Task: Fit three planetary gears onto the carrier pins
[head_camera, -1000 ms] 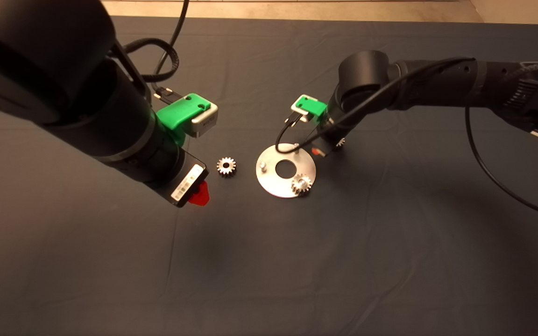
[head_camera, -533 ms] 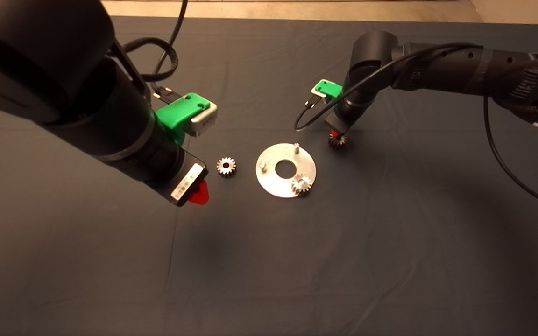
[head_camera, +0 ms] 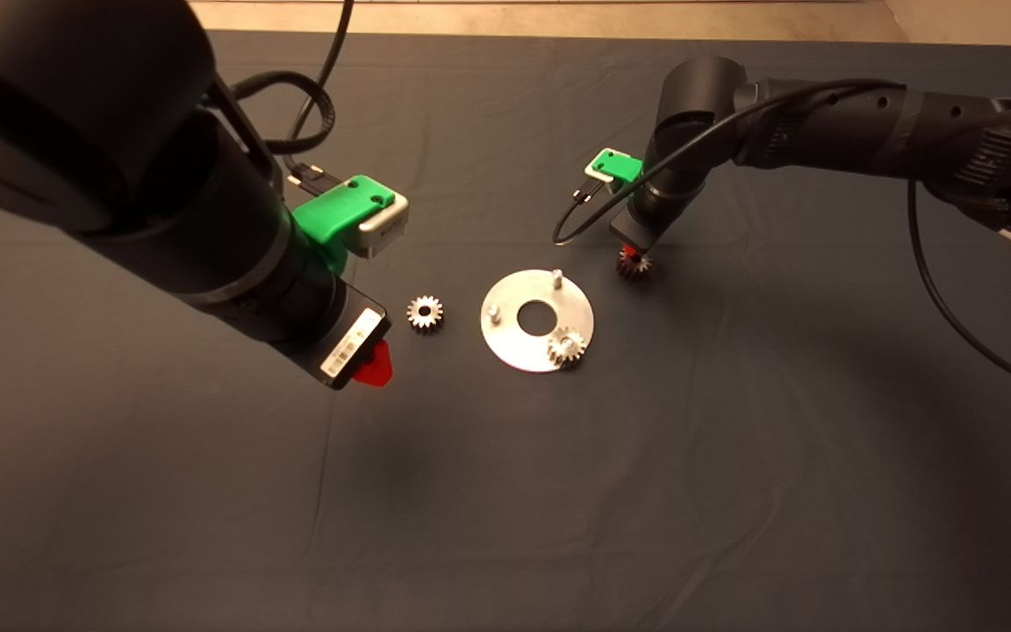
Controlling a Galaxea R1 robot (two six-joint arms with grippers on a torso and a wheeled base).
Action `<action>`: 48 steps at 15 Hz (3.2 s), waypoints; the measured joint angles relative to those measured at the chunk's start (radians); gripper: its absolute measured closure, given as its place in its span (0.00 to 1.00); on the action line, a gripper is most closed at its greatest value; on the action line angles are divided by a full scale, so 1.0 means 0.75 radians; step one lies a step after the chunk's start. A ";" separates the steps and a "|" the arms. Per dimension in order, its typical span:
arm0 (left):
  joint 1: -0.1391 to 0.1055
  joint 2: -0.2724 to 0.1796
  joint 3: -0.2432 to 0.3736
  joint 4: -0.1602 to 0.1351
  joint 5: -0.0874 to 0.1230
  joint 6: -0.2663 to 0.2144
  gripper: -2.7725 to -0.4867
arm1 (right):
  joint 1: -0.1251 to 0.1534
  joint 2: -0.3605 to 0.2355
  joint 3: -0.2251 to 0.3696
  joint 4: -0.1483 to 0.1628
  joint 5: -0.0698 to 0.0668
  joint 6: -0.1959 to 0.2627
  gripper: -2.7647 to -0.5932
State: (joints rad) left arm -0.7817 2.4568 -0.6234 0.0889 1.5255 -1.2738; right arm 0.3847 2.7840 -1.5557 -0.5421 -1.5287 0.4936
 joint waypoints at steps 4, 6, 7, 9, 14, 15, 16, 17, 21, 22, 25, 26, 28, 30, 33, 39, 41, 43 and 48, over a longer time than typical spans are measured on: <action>0.000 -0.001 0.000 0.000 0.001 0.000 0.26 | -0.004 0.038 -0.001 0.017 0.004 0.001 0.64; 0.000 0.000 0.000 0.000 0.000 0.000 0.26 | -0.006 0.046 -0.002 0.025 0.004 0.001 0.64; 0.000 0.000 0.000 0.000 0.000 0.000 0.26 | -0.006 0.046 -0.007 0.025 0.003 0.001 0.62; 0.000 0.000 0.000 0.000 0.000 0.000 0.26 | -0.006 0.050 -0.021 0.026 0.003 0.001 0.61; 0.000 0.000 0.000 0.000 0.000 0.000 0.26 | -0.006 0.056 -0.045 0.026 0.003 0.001 0.54; 0.000 -0.001 0.000 0.000 0.000 0.000 0.26 | -0.006 0.059 -0.054 0.026 0.003 0.001 0.51; 0.000 0.000 0.000 0.000 0.000 0.000 0.26 | -0.006 0.062 -0.061 0.026 0.003 0.001 0.48; 0.000 -0.001 0.000 0.000 0.000 0.000 0.26 | -0.005 0.066 -0.067 0.026 0.003 0.001 0.48; 0.000 -0.001 0.000 0.000 0.001 0.000 0.26 | 0.013 0.079 -0.099 0.058 0.005 0.001 0.48; 0.000 0.000 -0.001 0.000 0.000 0.001 0.26 | 0.023 0.079 -0.106 0.069 0.003 0.001 0.48; 0.000 0.000 0.000 0.000 0.000 0.000 0.26 | 0.034 0.082 -0.118 0.125 0.004 0.001 0.48; 0.000 0.000 0.000 0.000 0.000 0.000 0.26 | 0.035 0.083 -0.118 0.157 0.004 0.001 0.48; 0.000 0.000 0.000 0.000 0.000 0.001 0.26 | 0.045 0.083 -0.121 0.221 0.004 0.001 0.48; 0.000 0.000 -0.001 0.000 0.000 0.000 0.26 | 0.055 0.082 -0.121 0.271 0.004 0.001 0.48; 0.000 -0.001 -0.001 0.000 0.000 0.000 0.26 | 0.062 0.081 -0.121 0.306 0.004 0.001 0.48; 0.000 -0.004 0.000 0.000 0.000 0.001 0.26 | 0.059 0.035 -0.092 0.327 0.004 0.001 0.48; 0.000 -0.008 0.000 0.000 0.000 0.001 0.26 | 0.042 0.011 -0.083 0.326 0.004 0.001 0.48; 0.000 -0.011 0.000 0.000 0.000 0.001 0.26 | 0.024 -0.008 -0.079 0.325 0.004 0.001 0.48; 0.000 -0.015 0.000 0.000 0.000 0.001 0.26 | 0.015 -0.026 -0.074 0.325 0.003 0.001 0.48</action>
State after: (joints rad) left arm -0.7817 2.4457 -0.6234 0.0889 1.5255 -1.2734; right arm 0.3957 2.7643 -1.6111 -0.2983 -1.5264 0.4940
